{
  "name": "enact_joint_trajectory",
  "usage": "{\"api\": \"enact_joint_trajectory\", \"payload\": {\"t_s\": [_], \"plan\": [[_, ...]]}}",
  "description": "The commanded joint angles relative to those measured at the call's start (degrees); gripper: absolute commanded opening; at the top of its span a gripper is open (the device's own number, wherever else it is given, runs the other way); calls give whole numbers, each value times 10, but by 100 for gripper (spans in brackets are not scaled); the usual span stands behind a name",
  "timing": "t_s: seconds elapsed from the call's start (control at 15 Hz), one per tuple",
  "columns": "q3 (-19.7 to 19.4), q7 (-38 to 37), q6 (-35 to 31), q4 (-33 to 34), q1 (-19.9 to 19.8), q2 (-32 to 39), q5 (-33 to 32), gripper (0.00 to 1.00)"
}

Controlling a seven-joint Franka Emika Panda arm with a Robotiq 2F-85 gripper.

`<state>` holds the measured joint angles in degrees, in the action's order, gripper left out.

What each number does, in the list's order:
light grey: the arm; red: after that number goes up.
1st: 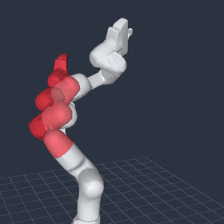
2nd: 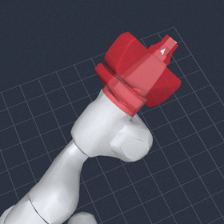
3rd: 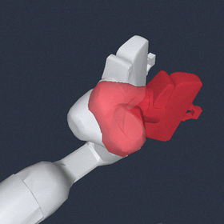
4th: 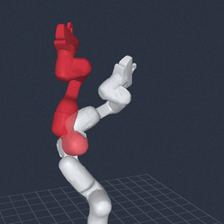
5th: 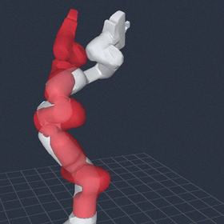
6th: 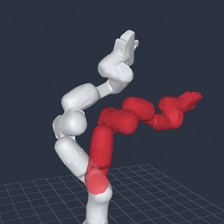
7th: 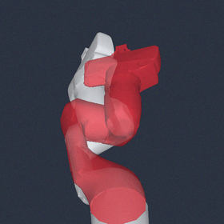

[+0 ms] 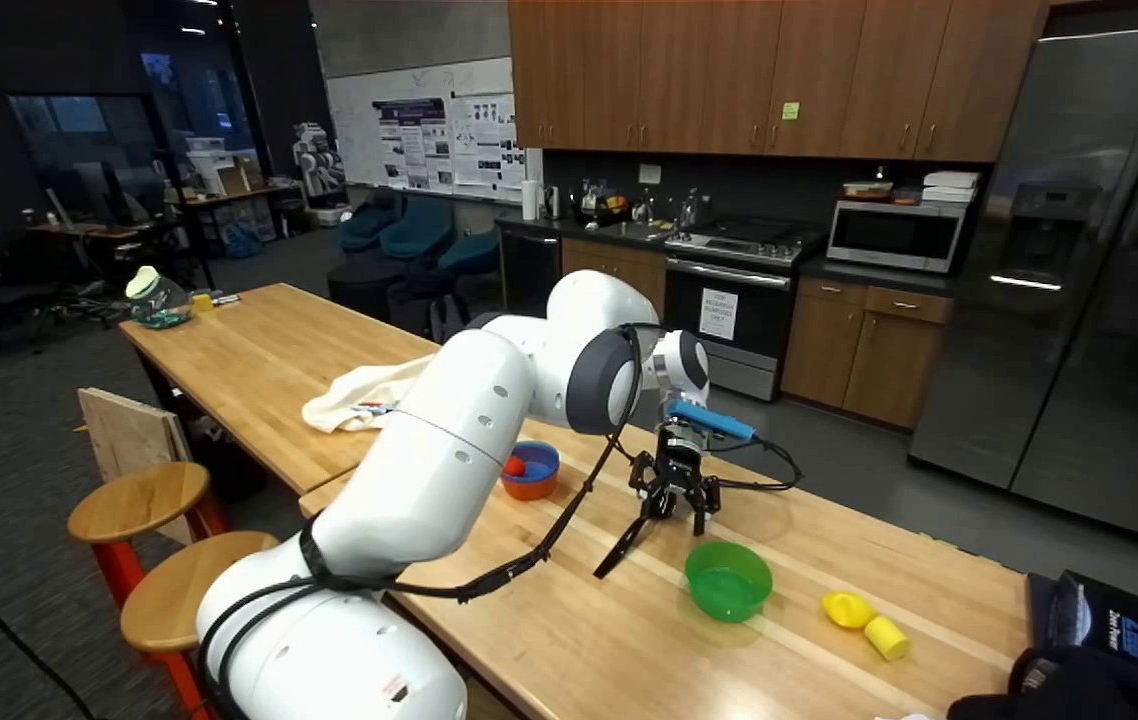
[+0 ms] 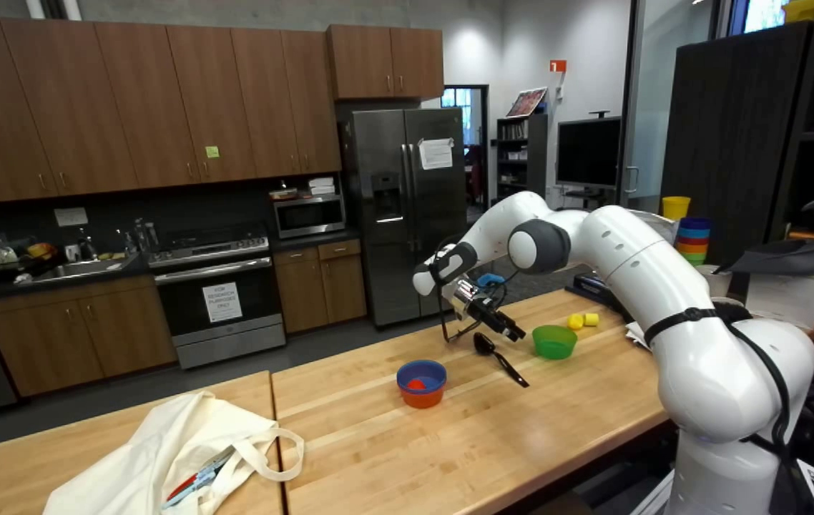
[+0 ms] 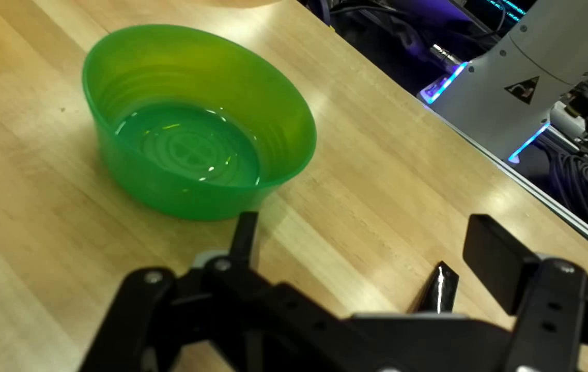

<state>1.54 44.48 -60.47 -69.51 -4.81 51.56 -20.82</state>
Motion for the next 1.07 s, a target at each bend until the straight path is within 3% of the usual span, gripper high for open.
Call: {"api": "enact_joint_trajectory", "payload": {"t_s": [0.0,0.53,1.0], "plan": [[0,-50,-15,19,-9,5,27,100],[-6,-272,-165,-41,-7,-46,103,100],[-24,-426,-271,-99,17,-77,111,100]]}}
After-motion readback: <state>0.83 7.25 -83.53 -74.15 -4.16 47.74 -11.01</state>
